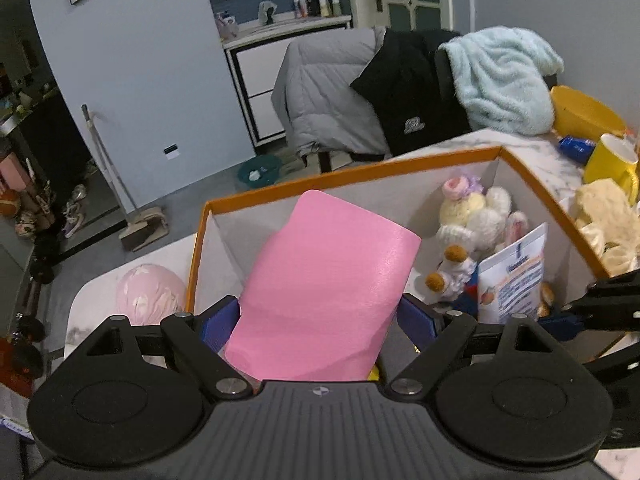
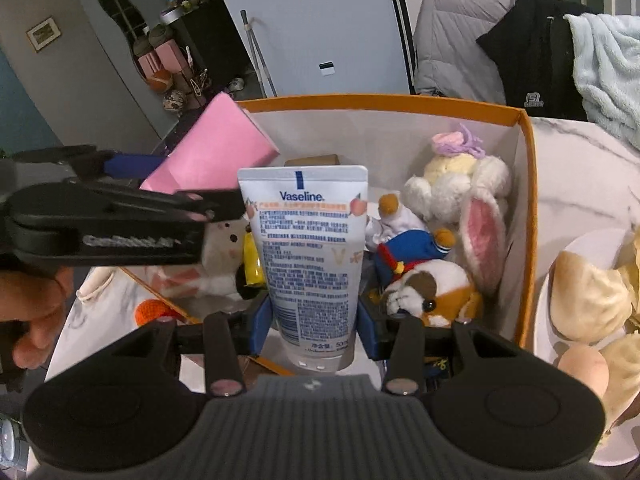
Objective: Organize objects
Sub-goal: 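Release the pink cloth with the left tool while the right tool releases the Vaseline tube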
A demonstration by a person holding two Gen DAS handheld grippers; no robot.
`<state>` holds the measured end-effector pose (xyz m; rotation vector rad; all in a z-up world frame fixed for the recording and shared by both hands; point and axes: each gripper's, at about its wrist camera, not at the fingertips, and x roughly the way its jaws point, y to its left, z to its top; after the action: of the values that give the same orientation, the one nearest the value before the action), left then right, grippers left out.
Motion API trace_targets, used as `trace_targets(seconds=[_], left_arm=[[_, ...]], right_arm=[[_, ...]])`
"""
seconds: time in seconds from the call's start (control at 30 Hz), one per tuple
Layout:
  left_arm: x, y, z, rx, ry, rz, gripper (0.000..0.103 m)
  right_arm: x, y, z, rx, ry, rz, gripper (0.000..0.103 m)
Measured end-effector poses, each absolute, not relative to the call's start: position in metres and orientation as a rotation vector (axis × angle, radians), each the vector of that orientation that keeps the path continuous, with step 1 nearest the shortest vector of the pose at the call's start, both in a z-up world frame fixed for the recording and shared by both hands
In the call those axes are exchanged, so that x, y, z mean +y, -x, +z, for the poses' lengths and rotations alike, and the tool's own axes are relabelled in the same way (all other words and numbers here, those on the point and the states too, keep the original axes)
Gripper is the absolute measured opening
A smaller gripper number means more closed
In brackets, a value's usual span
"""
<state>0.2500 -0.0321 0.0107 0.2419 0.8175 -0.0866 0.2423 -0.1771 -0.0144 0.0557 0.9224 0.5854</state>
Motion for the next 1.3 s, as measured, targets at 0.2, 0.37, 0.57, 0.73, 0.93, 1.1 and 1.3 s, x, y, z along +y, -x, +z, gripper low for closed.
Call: trace_targets(seconds=[0.2,0.37,0.57,0.73,0.93,1.1,1.3], left_arm=[[-0.028,-0.248,0.002,0.828,-0.244,-0.059,0.1],[-0.026,-0.246,-0.001,0.839,-0.252,-0.054,0.101],[-0.023,-0.245,-0.005,0.847,-0.253,-0.064,0.101],[-0.022,-0.241,0.004,0.798,-0.265,-0.048,0.1],[-0.02,-0.238,0.014,0.78,-0.257,-0.058,0.1],[-0.02,-0.235,0.016,0.778,-0.274,-0.071,0.1],[-0.019,-0.23,0.025,0.758,-0.263,-0.081,0.1]], right_arm=[[-0.176,-0.243,-0.016,0.917,-0.076,0.583,0.047],[-0.178,-0.244,-0.02,0.904,-0.08,0.567,0.047],[-0.177,-0.243,-0.021,0.887,-0.076,0.554,0.05],[-0.176,-0.242,-0.017,0.849,-0.068,0.537,0.057],[-0.18,-0.242,-0.01,0.813,-0.09,0.52,0.057],[-0.185,-0.242,-0.007,0.803,-0.111,0.51,0.057],[-0.188,-0.241,-0.004,0.798,-0.124,0.515,0.058]])
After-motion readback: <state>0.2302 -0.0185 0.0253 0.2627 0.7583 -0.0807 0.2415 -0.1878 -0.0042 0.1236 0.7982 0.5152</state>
